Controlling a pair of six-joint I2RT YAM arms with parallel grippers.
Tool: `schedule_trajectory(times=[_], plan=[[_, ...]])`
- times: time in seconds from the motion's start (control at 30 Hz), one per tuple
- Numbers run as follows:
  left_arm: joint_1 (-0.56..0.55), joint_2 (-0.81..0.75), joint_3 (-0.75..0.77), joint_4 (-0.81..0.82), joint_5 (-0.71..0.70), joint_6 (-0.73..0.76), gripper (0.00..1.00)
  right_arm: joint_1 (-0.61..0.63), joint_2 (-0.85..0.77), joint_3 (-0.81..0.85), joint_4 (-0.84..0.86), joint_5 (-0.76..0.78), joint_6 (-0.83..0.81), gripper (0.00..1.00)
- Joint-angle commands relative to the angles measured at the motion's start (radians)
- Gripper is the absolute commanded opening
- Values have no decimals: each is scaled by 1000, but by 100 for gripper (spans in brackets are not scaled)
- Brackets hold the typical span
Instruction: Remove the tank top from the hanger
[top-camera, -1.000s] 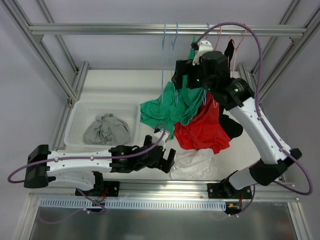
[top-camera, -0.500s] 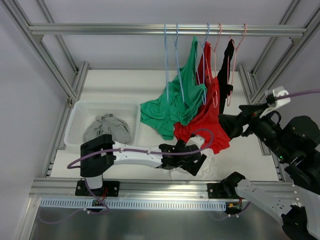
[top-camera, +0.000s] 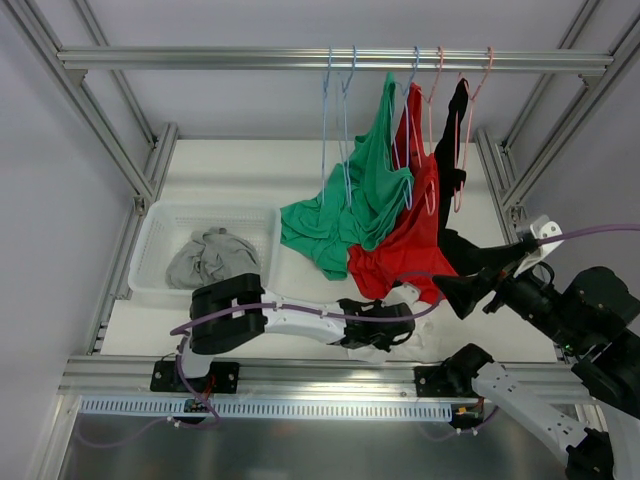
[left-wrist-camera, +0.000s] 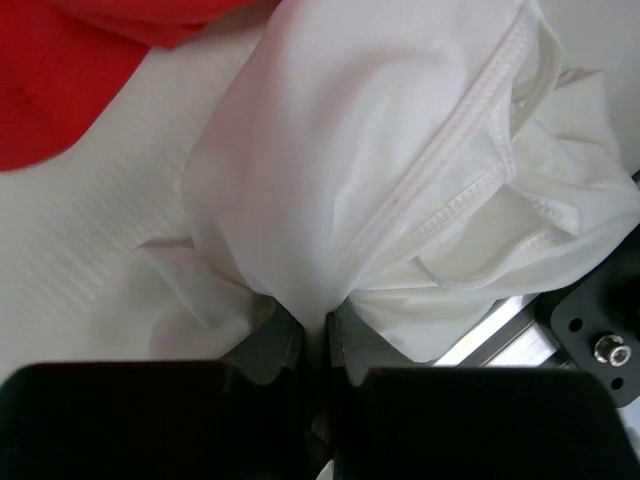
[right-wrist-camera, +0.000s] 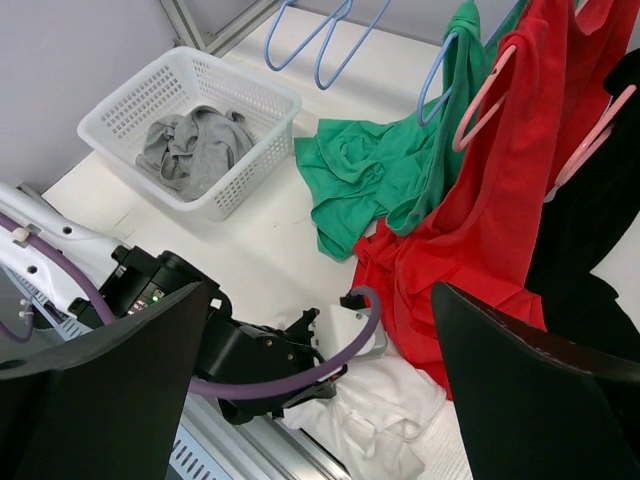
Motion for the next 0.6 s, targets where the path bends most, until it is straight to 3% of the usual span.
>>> schedule_trajectory(times=[0.0, 0.17, 0.4, 0.57], plan=[[-15, -60, -71, -76, -65, -53, 0, -3, -26, 1, 24, -17, -13, 99], [-15, -249, -135, -155, -177, -46, 0, -3, -35, 9, 24, -6, -20, 99], [-9, -528, -136, -479, -508, -223, 0, -3, -28, 15, 24, 18, -30, 99], [141, -718, -132, -640, -547, -282, 0, -3, -9, 30, 26, 28, -30, 99]])
